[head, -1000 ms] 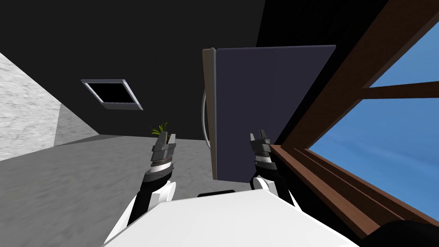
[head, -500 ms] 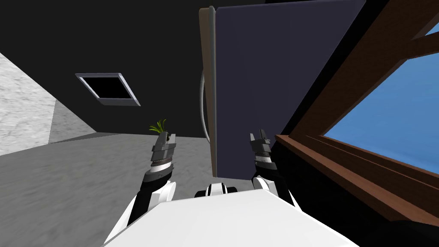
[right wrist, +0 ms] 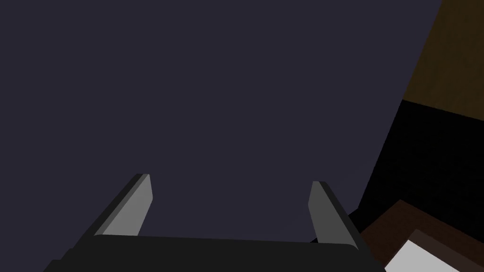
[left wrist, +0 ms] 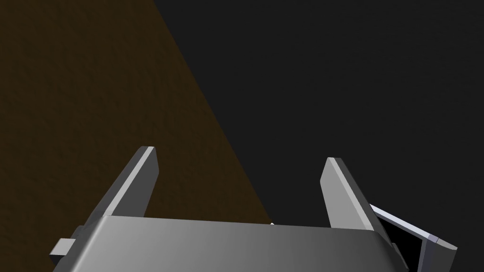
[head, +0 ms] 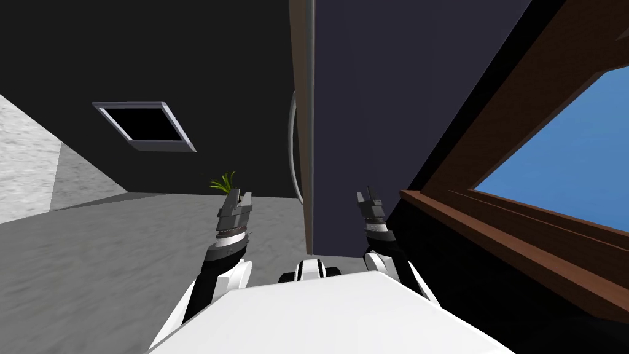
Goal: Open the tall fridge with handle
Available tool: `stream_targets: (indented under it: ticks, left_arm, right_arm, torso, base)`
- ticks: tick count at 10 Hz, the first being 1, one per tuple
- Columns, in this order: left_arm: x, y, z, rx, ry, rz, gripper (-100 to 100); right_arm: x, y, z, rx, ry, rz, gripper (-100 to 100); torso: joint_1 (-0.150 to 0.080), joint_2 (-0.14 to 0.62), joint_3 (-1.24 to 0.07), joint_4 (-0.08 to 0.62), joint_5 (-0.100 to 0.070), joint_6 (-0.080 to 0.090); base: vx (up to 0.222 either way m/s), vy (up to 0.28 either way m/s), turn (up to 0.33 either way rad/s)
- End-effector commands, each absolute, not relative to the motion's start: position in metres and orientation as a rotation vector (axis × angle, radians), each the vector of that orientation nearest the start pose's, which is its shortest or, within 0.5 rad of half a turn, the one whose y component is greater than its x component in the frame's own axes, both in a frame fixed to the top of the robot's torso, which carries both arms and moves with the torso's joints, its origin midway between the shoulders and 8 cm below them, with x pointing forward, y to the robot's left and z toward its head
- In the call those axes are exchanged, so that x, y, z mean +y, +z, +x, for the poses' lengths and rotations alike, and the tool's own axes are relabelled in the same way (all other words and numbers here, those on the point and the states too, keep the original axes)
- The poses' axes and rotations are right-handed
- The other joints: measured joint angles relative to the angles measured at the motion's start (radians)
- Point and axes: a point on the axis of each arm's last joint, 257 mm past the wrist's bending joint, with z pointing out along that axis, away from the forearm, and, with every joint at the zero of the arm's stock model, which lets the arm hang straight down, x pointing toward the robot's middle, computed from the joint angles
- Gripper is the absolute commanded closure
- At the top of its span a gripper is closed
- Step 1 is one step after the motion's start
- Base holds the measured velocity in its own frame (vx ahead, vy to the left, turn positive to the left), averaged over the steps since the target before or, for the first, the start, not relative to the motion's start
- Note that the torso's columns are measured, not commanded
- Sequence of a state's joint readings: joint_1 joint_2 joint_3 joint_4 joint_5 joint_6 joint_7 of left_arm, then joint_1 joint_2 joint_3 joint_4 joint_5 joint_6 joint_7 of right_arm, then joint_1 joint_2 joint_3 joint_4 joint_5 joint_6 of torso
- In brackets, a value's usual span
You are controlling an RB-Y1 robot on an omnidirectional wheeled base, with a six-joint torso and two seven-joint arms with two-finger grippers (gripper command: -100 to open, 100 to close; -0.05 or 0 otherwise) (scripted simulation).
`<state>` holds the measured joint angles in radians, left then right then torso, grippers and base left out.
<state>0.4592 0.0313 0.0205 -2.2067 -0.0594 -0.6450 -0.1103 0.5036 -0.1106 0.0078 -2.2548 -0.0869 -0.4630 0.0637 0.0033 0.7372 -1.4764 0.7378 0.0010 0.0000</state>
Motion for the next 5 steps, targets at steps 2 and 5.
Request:
stream_targets:
  ticks: [2,5]
  left_arm:
    - [0.2678,0.0311,0.3364,0.619,-1.184,-0.466,0]
    - [0.2678,0.0311,0.3364,0.619,-1.184,-0.466,0]
  right_arm:
    - [-0.2828,-0.0012,0.363,0.766,1.163,0.566,-100]
    - [-0.2852,-0.0031,0.3663,0.784,1.087,0.517,-100]
  torso:
    - [-0.006,0.002,0.001,0.0,-0.002,0.0]
    - [-0.003,0.001,0.0,0.0,-0.001,0.0]
  base:
    - [0.037,0.096,-0.061]
    - [0.038,0.087,-0.043]
